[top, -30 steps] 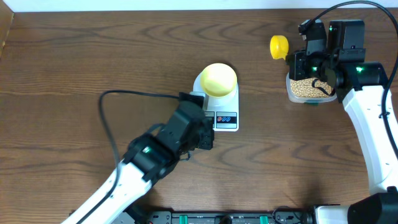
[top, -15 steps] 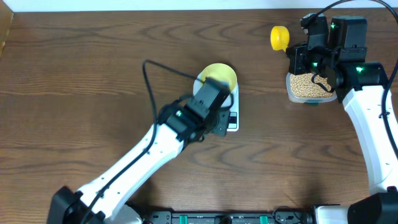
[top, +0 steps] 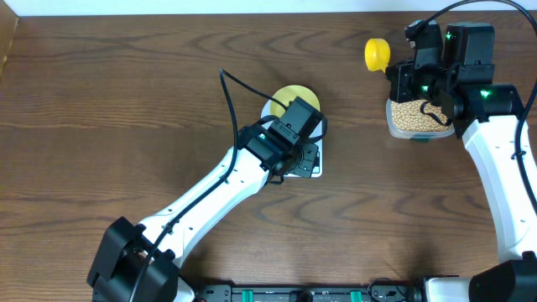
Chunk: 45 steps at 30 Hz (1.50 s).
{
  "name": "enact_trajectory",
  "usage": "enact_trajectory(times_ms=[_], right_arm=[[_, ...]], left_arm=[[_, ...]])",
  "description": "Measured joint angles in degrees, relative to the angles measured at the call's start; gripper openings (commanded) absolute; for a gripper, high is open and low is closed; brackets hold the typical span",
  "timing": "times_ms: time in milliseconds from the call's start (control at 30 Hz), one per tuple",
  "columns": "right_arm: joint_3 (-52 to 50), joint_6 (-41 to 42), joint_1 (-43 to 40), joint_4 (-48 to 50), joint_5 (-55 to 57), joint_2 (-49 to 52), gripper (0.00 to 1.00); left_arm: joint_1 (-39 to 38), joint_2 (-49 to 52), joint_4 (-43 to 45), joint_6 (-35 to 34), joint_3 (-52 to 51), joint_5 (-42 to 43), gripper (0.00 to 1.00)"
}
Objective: Scoop item into bowl and weigh 50g on scale
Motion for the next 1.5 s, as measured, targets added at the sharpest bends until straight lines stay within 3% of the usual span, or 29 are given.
enact_trajectory(times_ms=[200, 500, 867, 1500], right_arm=[[0.00, 0.00, 0.00, -1.44, 0.07, 0.00, 0.01], [0.00, 0.00, 0.00, -2.19, 1.44, 0.00, 0.01], [0.00, 0.00, 0.00, -1.64, 2.12, 0.00, 0.01], [0.00, 0.00, 0.00, -1.73, 2.21, 0.00, 0.01]], left_arm=[[1.27, -0.02, -1.05, 0.24, -0.02, 0.85, 0.07], [8.57, -3.26, -1.07, 4.52, -0.09, 8.68, 0.07], [7.63, -3.39, 8.24, 5.33, -9.49, 11.76, 0.07], [5.95, 4.02, 17.64, 5.16, -11.45, 10.58, 0.07]])
